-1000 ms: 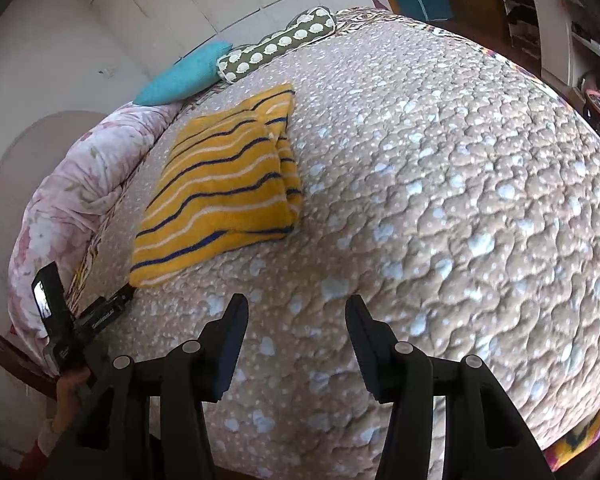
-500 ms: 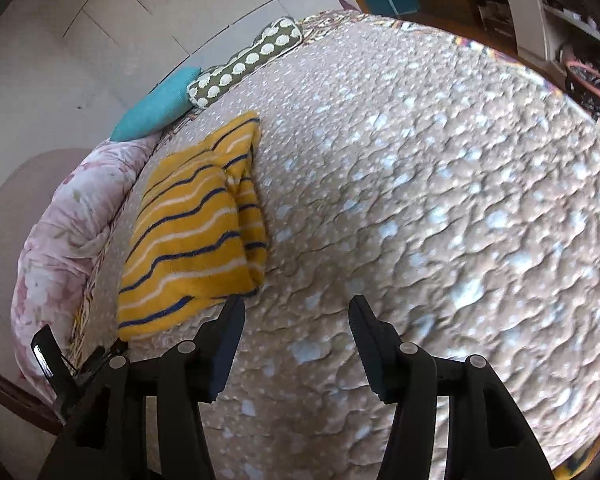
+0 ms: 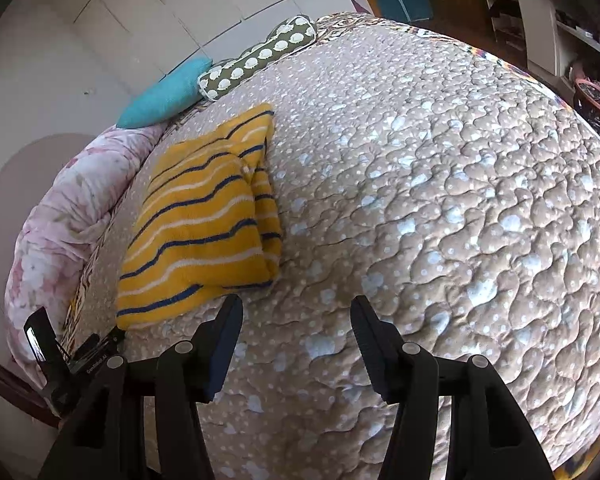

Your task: Fold small clothes

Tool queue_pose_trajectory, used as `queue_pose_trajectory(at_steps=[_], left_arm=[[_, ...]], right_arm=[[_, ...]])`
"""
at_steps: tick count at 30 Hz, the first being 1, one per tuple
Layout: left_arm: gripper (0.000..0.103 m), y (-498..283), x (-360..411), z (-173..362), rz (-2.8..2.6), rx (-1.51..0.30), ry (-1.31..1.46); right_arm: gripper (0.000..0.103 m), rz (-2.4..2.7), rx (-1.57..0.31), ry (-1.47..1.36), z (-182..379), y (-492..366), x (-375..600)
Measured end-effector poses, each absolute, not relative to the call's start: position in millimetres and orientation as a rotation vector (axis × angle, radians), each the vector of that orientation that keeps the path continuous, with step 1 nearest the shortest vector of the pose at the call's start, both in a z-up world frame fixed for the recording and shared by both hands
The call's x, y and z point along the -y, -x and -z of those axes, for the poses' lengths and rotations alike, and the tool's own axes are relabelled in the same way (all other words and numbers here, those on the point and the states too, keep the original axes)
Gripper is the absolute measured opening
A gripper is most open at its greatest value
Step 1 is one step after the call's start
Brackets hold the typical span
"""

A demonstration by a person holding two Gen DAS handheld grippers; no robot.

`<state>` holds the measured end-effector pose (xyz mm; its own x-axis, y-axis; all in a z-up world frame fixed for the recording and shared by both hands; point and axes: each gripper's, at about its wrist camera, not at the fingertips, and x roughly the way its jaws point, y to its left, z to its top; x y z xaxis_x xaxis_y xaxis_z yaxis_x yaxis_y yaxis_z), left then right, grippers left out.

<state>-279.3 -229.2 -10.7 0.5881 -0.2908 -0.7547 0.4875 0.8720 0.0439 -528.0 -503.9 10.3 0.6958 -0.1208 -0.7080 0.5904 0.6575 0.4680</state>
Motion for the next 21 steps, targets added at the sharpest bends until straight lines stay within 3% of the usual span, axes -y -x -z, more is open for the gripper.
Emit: queue_pose_trajectory(at_steps=[5,11,21], left_arm=[[0.102,272,223,-6,0.531,-0.950,-0.208],[0.102,243,234,-40,0.738,-1.012,0.018],[0.102,182,334,-3,0.958,-1.252,0.124]], right_arm=[[0.061,0.420,-0.685,-0.725,-21,522,513],[0.074,0.361,-0.650,-0.736,-33,487,556],[0.075,0.171,-0.720,-0.814,11,360,597]])
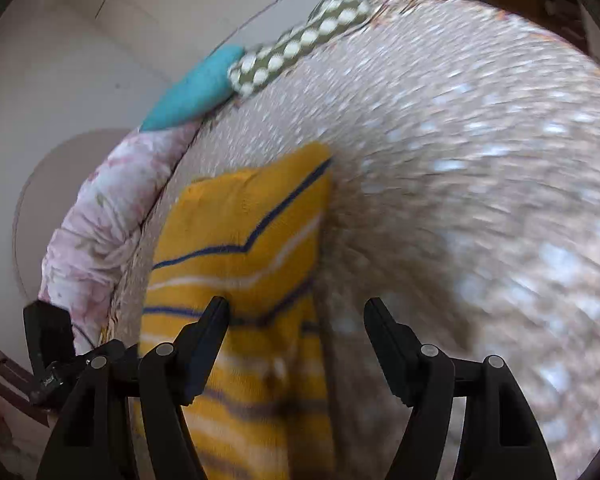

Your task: Fold small clothes

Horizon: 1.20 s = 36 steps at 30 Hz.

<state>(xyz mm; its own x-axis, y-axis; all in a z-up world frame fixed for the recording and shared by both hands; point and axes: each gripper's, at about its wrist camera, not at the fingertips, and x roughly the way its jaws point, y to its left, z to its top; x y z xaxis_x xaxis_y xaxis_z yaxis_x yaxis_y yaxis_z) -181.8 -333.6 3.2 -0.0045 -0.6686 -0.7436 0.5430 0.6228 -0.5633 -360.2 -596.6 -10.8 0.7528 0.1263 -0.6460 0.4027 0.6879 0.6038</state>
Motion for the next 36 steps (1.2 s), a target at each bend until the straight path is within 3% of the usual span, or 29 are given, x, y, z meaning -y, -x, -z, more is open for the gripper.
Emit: queue_pose_trajectory(at_steps=[1,2,3,4,9,11,13,16,18,20,21,24,25,31,36], left_arm=[[0.102,181,337,-2,0.957,-1.247,0.125],[0.092,181,340,-4,0.973,-1.242,0.128],[0.075,183,345,-6,1.022,-1.255,0.154],[0.063,182,349,-10,1.033,-1.272,0.158],[0.063,189,359,-50,1.035,-1.158,0.079],[0.064,182,362,-53,0.988,-1.156,0.058],[0.065,177,361,-47,0.888,-1.157,0.005],[0.065,188,340,-46,0.841,-1.158,-0.048],[0.068,203,321,-58,0.836,-1.102,-0.083],[0.079,220,300,-69,0.798,-1.040,-0.122],[0.080,228,289,-72,0.775,-1.014,-0.133],[0.080,247,270,-75,0.712,-0.990,-0.142],[0.080,252,267,-74,0.700,-0.992,-0.137],[0.081,293,246,-89,0.620,-0.887,-0.135],[0.101,332,214,-129,0.445,-0.576,-0.179]], right_arm=[[0.075,0.163,-0.712,-0.814,12,354,599],[0.070,0.143,-0.709,-0.831,13,347,602],[0.039,0.088,-0.708,-0.883,15,340,605],[0.036,0.065,-0.704,-0.943,14,336,608],[0.031,0.031,-0.587,-0.845,-36,338,602],[0.034,0.079,-0.566,-0.807,-43,341,605],[0.043,0.186,-0.623,-0.781,-33,338,611],[0.043,0.292,-0.697,-0.751,-21,347,615],[0.043,0.324,-0.655,-0.717,-35,366,611],[0.043,0.343,-0.613,-0.665,-53,380,604],[0.043,0.332,-0.589,-0.630,-67,385,595],[0.034,0.263,-0.590,-0.562,-87,385,569],[0.030,0.231,-0.615,-0.524,-87,378,554],[0.029,0.242,-0.804,-0.416,-34,352,499],[0.030,0.285,-0.781,-0.476,-14,394,489]])
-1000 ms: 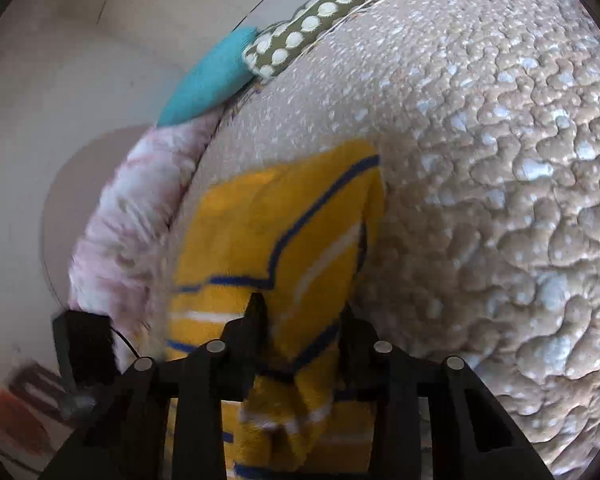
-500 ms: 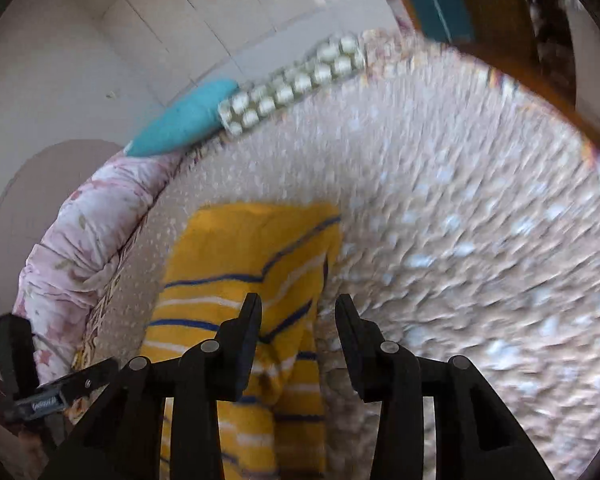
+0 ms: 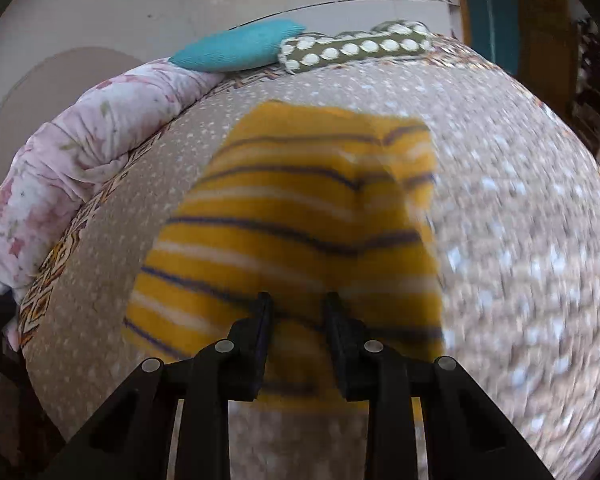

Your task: Fold small clothes

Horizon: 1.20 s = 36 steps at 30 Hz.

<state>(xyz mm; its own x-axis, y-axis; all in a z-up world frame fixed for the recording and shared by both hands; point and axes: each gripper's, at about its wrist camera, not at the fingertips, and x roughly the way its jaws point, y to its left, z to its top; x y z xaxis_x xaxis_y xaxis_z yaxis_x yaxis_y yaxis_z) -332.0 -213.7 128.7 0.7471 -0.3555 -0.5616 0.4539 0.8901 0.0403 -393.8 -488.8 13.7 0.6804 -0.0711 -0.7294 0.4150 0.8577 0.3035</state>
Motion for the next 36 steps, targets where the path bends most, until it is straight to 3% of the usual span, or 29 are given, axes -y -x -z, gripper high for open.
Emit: queue_pose_trajectory(at_steps=[4,8,13,20,24,36], left_arm=[[0.103,357,194,-151,0.424,-0.400,-0.123],[0.103,372,186,-157,0.451,-0.369,-0.092],[0.103,378,196,-145,0.536,-0.455,-0.146],[0.103,387,209,-108,0.603,-0.689,-0.165],[0.103,384,215,-77,0.594,-0.826,-0.210],[0.103,364,219,2,0.536,-1.101,-0.222]], right_arm=[[0.030,0.323,-0.754,-0.526,-20,433,484],[0.036,0.367,-0.737,-0.496,-33,463,467],[0.049,0.395,-0.735,-0.521,-38,481,448],[0.052,0.431,-0.790,-0.490,-29,486,420],[0.058,0.487,-0.791,-0.473,-29,496,417],[0.060,0.554,-0.852,-0.488,-8,502,426]])
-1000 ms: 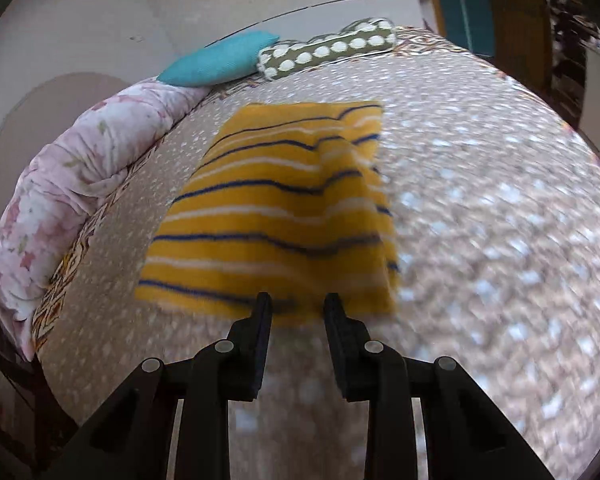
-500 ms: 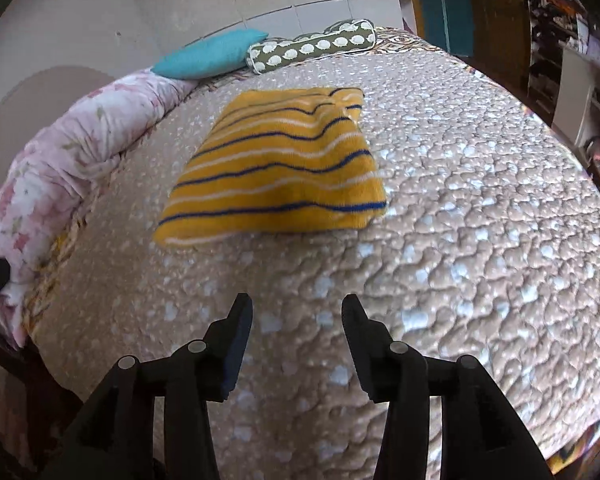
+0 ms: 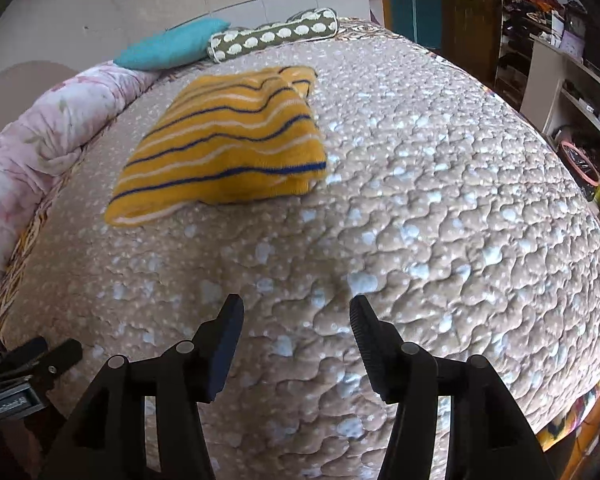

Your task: Fold small clothes

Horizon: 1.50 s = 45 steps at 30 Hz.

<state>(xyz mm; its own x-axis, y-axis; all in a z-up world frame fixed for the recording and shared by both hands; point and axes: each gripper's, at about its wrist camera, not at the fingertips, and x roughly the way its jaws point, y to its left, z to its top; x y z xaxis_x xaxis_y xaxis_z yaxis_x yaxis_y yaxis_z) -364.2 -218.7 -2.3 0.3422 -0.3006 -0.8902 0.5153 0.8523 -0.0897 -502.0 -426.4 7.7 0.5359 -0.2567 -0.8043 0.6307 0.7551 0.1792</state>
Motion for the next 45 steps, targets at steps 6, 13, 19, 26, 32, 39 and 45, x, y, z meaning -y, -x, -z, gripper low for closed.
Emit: queue_pose_trajectory(at_steps=[6,13,19,26,32,39,45], left_arm=[[0.103,379,231,12,0.503,-1.054,-0.333],[0.103,385,232,12,0.490,-1.031,-0.344],[0.103,386,234,12,0.487,-1.021,-0.350],[0.103,387,232,12,0.487,-1.020,-0.352],[0.103,387,232,13,0.487,-1.019,-0.352],[0.103,388,232,12,0.485,-1.016,-0.350],[0.103,388,232,11,0.484,-1.014,-0.349]], right_arm=[[0.062,0.557,-0.859,-0.484,-6,501,425],[0.063,0.562,-0.863,-0.480,-3,501,424],[0.064,0.563,-0.867,-0.455,-3,499,421],[0.066,0.564,-0.874,-0.448,-1,498,421],[0.067,0.567,-0.875,-0.443,-1,498,422],[0.067,0.579,-0.881,-0.409,0,496,414],[0.068,0.585,-0.889,-0.377,1,493,409]])
